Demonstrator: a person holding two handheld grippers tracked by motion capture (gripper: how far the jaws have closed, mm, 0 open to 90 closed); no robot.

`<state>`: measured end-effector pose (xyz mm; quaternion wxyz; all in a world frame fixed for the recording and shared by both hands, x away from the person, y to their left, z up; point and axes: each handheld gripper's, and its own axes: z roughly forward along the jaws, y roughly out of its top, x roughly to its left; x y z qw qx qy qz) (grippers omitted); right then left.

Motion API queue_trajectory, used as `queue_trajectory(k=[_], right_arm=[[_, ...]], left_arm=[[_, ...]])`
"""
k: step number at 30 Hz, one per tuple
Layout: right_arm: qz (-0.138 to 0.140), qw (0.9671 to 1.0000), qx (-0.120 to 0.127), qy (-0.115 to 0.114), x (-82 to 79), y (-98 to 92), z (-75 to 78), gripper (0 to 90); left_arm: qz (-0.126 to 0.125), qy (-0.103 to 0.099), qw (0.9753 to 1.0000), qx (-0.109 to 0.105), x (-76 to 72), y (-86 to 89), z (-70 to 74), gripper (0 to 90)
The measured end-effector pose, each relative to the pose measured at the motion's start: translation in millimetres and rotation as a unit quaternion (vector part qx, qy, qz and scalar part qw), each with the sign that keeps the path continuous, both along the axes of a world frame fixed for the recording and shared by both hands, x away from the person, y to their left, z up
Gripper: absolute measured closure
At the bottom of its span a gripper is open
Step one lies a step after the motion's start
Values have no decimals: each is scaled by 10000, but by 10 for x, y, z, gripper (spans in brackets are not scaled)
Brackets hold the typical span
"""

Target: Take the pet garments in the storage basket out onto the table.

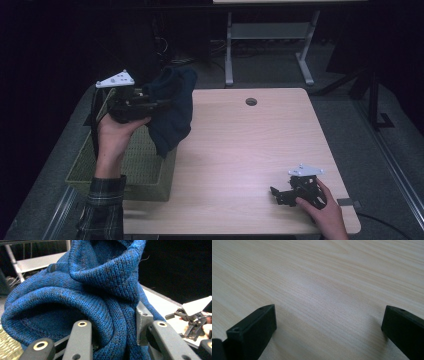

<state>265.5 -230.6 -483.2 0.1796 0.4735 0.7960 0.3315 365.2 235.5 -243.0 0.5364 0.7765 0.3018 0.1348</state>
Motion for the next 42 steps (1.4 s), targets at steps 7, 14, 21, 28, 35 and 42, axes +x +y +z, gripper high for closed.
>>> queue_trajectory(k=[7, 14, 21, 28, 35, 42], right_arm=[[6, 10000, -1, -2, 1, 0, 0, 0], [6, 10000, 0, -2, 1, 0, 0, 0], [2, 10000, 0, 4, 0, 0, 1, 0], [1, 10000, 2, 6, 0, 0, 1, 0], [1, 10000, 4, -2, 0, 0, 1, 0], [3, 10000, 4, -4, 1, 0, 1, 0]], left_arm=[[-197, -69, 9998, -16, 19, -208, 15, 655], [-392, -70, 9992, 16, 44, -422, 11, 655], [-650, -24, 9979, -16, 72, -668, -40, 656], [-858, 38, 9963, -23, 107, -920, -115, 655], [-944, 101, 9955, -54, 138, -1108, -265, 655], [-1031, 243, 9943, 140, 190, -1300, -443, 655]])
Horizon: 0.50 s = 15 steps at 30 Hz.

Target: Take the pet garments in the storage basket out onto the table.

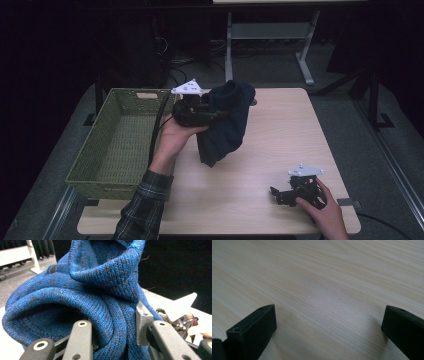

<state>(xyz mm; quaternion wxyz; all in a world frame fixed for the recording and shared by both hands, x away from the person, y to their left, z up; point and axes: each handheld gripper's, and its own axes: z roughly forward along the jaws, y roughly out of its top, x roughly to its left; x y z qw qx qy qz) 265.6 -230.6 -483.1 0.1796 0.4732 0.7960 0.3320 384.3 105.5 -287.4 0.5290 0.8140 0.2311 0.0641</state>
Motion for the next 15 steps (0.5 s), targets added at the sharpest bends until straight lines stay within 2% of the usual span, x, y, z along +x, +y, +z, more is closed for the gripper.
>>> queue_trajectory(k=[3, 9, 10, 11, 13, 15], right_arm=[[2, 10000, -1, -1, 0, 0, 0, 0], [4, 10000, -3, -2, 0, -1, 0, 0], [4, 10000, -4, -2, 0, -1, 0, 0], [6, 10000, -5, -4, 0, -1, 0, 0], [3, 10000, -3, 0, 0, -1, 0, 0], [3, 10000, -4, -3, 0, -1, 0, 0]], left_arm=[[-25, 28, 10000, 43, 6, -58, -52, 655], [-178, 140, 9994, 263, 30, -280, -269, 655], [-178, 140, 9994, 263, 30, -280, -269, 654], [-196, 175, 9992, 303, 42, -341, -338, 654], [-213, 203, 9990, 339, 50, -370, -373, 654], [-283, 251, 9982, 463, 70, -471, -482, 654]])
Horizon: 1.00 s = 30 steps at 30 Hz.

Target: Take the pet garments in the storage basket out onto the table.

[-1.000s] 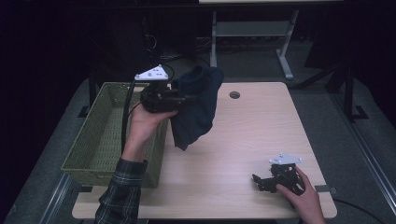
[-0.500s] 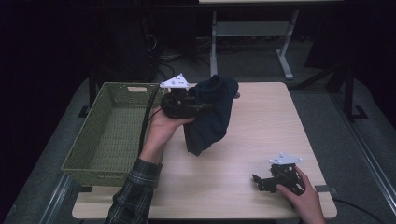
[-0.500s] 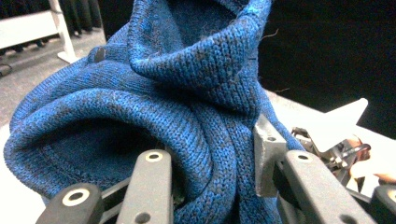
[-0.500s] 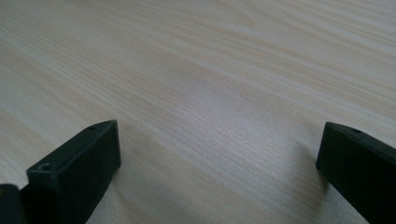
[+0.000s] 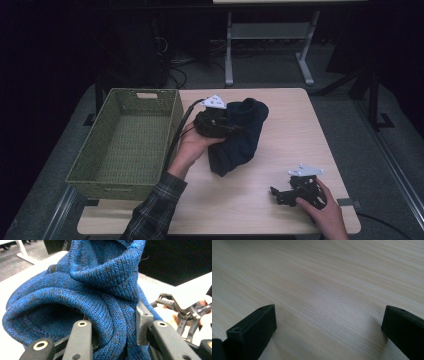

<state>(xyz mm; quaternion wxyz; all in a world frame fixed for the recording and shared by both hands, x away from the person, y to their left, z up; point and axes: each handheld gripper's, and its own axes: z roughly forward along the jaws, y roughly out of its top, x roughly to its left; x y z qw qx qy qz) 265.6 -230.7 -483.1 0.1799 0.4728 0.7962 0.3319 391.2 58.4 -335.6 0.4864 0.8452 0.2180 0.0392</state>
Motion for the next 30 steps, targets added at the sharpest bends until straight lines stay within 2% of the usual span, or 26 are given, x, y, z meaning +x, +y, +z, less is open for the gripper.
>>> queue_trajectory(k=[1, 2, 5, 8, 10, 11, 16, 17, 23, 30], right_arm=[[0, 10000, 0, 0, 0, 0, 0, 0], [1, 10000, -1, 0, 0, 0, 0, 0], [1, 10000, 4, -1, 0, 0, -1, 0], [8, 10000, -3, -8, 1, -1, -2, 0], [-1, 10000, -7, -3, 0, 0, -1, 0], [5, 10000, -14, -1, 0, -1, 0, 0], [-8, 10000, 2, 15, -2, 2, 0, 0], [-8, 10000, 2, 15, -2, 2, 0, 0], [-6, 10000, 1, 4, -1, 1, 0, 0], [-9, 10000, 1, 18, -2, 2, 0, 0]], left_arm=[[0, 0, 10000, 0, 0, 0, 0, 654], [-34, 33, 10000, 44, 9, -68, -73, 654], [-97, 94, 9999, 94, 19, -153, -162, 654], [-187, 186, 9994, 245, 26, -305, -318, 653], [-224, 205, 9990, 331, 33, -342, -357, 652], [-270, 270, 9981, 482, 36, -411, -440, 652], [-342, 449, 9956, 753, 42, -564, -667, 649], [-342, 449, 9956, 753, 42, -564, -667, 648], [-475, 614, 9908, 1112, 42, -761, -941, 641], [-451, 757, 9881, 1261, 40, -845, -1106, 614]])
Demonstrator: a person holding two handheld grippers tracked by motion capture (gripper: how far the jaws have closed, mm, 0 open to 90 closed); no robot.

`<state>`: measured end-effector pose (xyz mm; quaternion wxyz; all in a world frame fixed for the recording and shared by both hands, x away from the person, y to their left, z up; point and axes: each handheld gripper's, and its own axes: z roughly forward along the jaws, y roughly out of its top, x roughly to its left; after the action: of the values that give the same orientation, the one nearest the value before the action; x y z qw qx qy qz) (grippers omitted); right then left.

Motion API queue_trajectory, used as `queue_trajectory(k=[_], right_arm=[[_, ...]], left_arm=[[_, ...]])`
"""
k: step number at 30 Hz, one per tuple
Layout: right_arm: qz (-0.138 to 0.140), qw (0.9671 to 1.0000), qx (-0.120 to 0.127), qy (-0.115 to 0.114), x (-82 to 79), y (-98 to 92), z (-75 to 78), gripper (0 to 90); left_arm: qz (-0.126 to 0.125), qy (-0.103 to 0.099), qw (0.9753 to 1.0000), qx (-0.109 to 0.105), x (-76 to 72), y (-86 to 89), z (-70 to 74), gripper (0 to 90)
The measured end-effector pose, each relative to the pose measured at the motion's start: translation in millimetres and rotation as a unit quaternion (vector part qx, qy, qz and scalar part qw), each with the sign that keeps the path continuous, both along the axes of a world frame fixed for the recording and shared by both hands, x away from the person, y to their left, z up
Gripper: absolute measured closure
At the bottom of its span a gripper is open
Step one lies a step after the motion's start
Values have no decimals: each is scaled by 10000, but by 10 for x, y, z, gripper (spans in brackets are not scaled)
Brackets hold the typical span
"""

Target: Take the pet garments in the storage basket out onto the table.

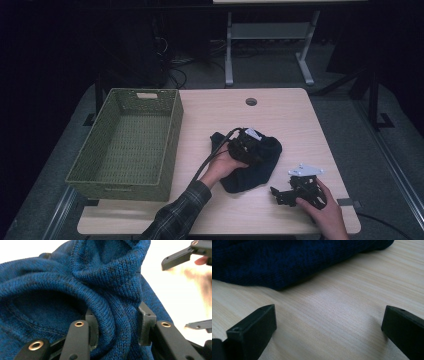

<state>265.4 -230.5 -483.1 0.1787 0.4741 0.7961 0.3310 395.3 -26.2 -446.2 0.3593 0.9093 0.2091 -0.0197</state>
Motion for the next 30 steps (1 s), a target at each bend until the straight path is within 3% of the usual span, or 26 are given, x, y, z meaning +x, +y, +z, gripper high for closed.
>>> queue_trajectory(k=[5, 14, 18, 23, 30], right_arm=[[1, 10000, 0, 0, 0, 0, 0, 0], [2, 10000, 1, -11, 1, 0, 0, 0], [-2, 10000, 13, -13, 1, 1, -1, 0], [-9, 10000, 24, -1, 0, 3, -1, 0], [-5, 10000, 9, 2, 0, 1, 0, 0]], left_arm=[[-14, -13, 10000, 75, -10, -23, -22, 575], [-18, -121, 9998, -148, -18, 102, 193, 416], [52, -188, 9995, -256, -22, 163, 283, 392], [101, -115, 9992, -380, -26, 256, 369, 330], [130, -178, 9994, -275, -65, 375, 413, 195]])
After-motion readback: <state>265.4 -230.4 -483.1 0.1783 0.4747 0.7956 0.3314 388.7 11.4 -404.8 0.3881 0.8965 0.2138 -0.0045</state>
